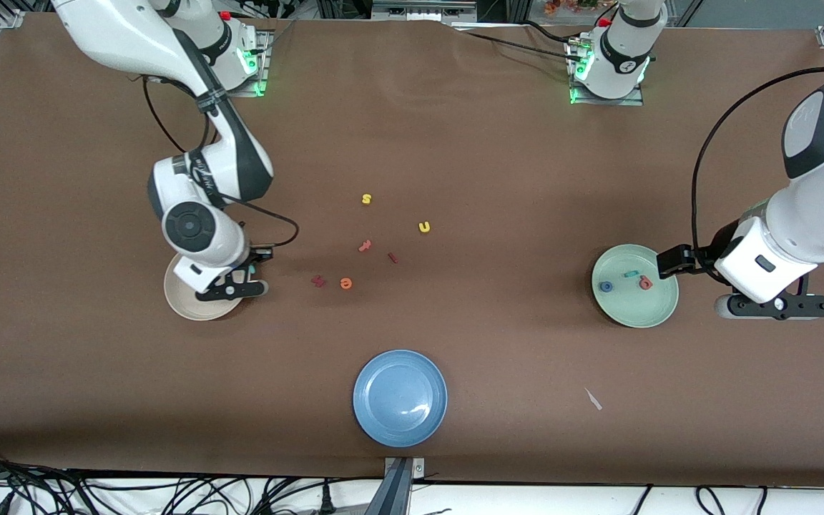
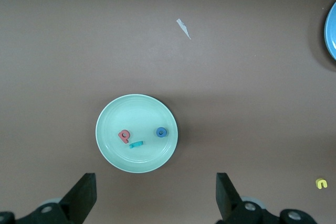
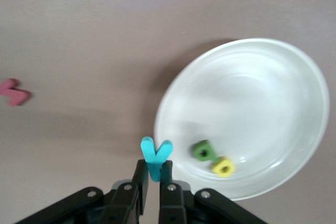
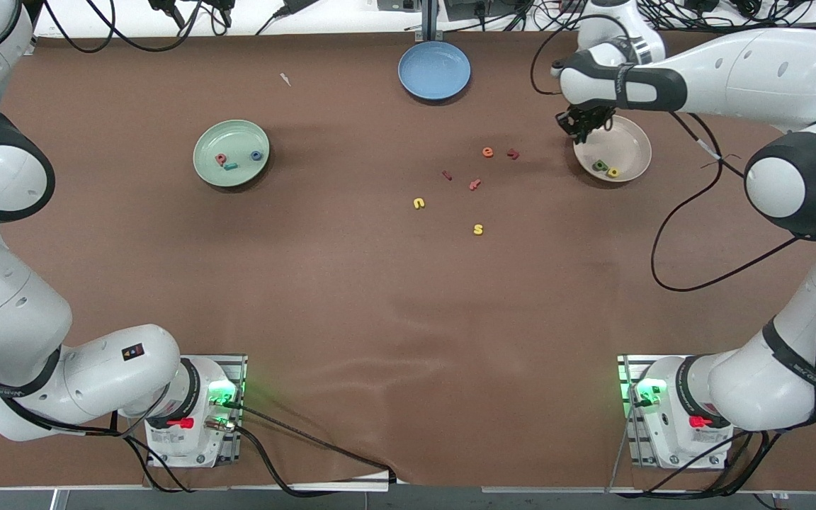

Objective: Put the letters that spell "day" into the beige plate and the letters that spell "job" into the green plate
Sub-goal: 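Carry the cyan y to the beige plate and open the right gripper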

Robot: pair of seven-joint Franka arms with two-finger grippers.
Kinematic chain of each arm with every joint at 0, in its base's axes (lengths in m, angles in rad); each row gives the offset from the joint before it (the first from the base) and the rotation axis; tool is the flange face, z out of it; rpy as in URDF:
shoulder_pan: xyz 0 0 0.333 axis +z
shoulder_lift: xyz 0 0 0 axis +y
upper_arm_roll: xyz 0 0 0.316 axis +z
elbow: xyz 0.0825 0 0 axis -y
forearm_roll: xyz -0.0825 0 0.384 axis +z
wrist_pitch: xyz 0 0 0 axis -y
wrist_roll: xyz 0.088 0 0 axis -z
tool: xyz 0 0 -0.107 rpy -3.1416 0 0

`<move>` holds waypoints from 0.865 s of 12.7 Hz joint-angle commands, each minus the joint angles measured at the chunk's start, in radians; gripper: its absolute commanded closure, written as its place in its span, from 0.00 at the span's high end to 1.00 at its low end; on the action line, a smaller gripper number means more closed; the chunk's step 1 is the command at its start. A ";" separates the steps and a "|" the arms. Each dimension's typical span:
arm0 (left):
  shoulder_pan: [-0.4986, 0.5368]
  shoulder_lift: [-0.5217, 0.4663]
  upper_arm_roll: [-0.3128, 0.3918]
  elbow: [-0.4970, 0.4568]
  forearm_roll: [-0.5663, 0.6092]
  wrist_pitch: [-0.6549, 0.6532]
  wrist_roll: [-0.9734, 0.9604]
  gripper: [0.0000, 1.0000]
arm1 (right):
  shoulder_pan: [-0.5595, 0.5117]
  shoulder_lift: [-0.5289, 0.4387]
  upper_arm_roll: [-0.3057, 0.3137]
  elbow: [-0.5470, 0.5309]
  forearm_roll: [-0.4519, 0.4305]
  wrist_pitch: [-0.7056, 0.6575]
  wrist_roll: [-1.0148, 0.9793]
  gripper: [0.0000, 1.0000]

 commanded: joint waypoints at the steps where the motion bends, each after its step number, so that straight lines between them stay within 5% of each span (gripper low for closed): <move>1: -0.010 0.005 -0.005 0.022 0.010 -0.013 -0.011 1.00 | 0.003 -0.024 -0.078 -0.024 0.007 0.001 -0.176 0.05; 3: -0.059 0.005 0.019 0.023 0.017 -0.012 -0.006 1.00 | -0.014 -0.013 -0.118 -0.044 0.047 0.050 -0.280 0.06; 6: -0.177 0.003 0.172 0.063 0.004 -0.013 0.029 1.00 | -0.045 -0.004 -0.119 -0.058 0.072 0.086 -0.335 0.08; 7: -0.215 0.002 0.223 0.076 -0.021 -0.013 0.061 1.00 | -0.049 -0.003 -0.119 -0.056 0.073 0.086 -0.335 0.17; 9: -0.258 -0.005 0.333 0.086 -0.144 -0.012 0.086 1.00 | -0.062 0.002 -0.119 -0.056 0.078 0.088 -0.336 0.71; 11: -0.354 -0.024 0.496 0.085 -0.229 -0.012 0.144 1.00 | -0.066 0.002 -0.119 -0.055 0.084 0.086 -0.336 0.80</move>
